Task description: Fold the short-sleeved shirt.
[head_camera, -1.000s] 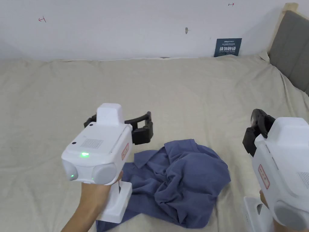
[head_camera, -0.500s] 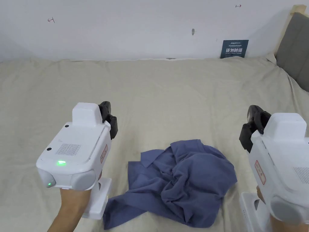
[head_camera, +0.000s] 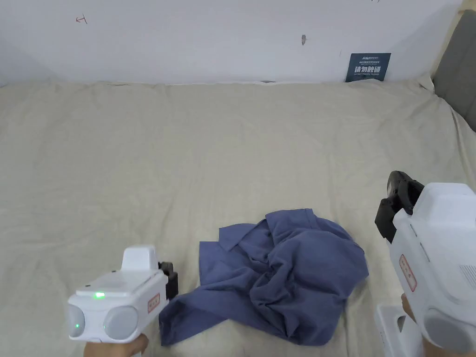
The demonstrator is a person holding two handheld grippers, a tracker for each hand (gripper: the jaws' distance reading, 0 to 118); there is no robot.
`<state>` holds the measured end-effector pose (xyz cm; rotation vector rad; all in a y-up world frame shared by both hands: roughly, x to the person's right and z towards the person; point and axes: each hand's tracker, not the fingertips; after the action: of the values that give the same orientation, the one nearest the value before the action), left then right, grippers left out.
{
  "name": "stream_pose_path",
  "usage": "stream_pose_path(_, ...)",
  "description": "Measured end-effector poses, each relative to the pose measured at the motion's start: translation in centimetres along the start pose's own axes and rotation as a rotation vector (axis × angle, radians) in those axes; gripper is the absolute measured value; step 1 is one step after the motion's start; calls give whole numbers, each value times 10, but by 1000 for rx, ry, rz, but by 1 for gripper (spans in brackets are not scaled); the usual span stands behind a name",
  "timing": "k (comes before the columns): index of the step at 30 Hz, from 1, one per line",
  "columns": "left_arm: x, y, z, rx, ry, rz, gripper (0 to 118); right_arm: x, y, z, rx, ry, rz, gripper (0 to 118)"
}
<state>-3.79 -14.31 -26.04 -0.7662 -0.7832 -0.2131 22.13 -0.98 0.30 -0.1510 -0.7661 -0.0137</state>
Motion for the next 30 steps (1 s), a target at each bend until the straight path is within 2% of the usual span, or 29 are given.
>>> stream_pose_path(2, -4, -18, -10, -54, 7, 10, 2, 1, -3, -2, -12, -1, 3, 3)
stream_pose_path(3, -5, -24, -14, -73, 10, 22, 9, 0, -4, -2, -16, -2, 3, 3)
stream_pose_path(4, -7, -29, -19, -88, 16, 48, 27, 0, -5, -3, -21, -2, 3, 3)
stream_pose_path(6, -9, -36, -27, -138, 2, 87, 76, 0, -7, -4, -30, -3, 6, 3)
stream_pose_path(7, -10, -39, -33, -154, 15, 108, 97, 0, -9, -4, -34, -3, 7, 3)
stream_pose_path(8, -9, -40, -37, -168, 17, 110, 100, 0, -10, -5, -37, -4, 8, 3)
stream_pose_path(11, -4, -44, -46, -159, 16, 100, 93, 1, -13, -6, -49, -7, 12, 3)
stream_pose_path(12, -2, -45, -50, -165, 21, 93, 87, 1, -14, -7, -53, -9, 12, 3)
stream_pose_path(14, 5, -50, -59, -186, 33, 73, 65, 3, -16, -9, -65, -12, 8, 4)
stream_pose_path(18, 18, -54, -65, -174, 67, 24, 57, 4, -19, -13, -82, -15, 9, 4)
stream_pose_path(20, 22, -50, -60, -155, 44, 17, 27, 6, -22, -18, -96, -15, 13, 4)
stream_pose_path(21, 21, -48, -57, -148, -13, 25, 11, 7, -24, -21, -107, -16, 12, 4)
stream_pose_path(24, 29, -42, -53, -143, 4, 23, 10, 12, -33, -38, -178, -17, -28, 7)
stream_pose_path(25, 28, -37, -45, -103, -8, 34, 9, 15, -37, -47, -218, -10, -42, 22)
stream_pose_path(28, 25, -20, -32, -67, -54, 76, 9, 23, -55, -84, -384, 2, -76, 75)
stream_pose_path(30, 21, -11, -27, -28, -101, 88, 9, 28, -71, -111, -476, -1, -102, 90)
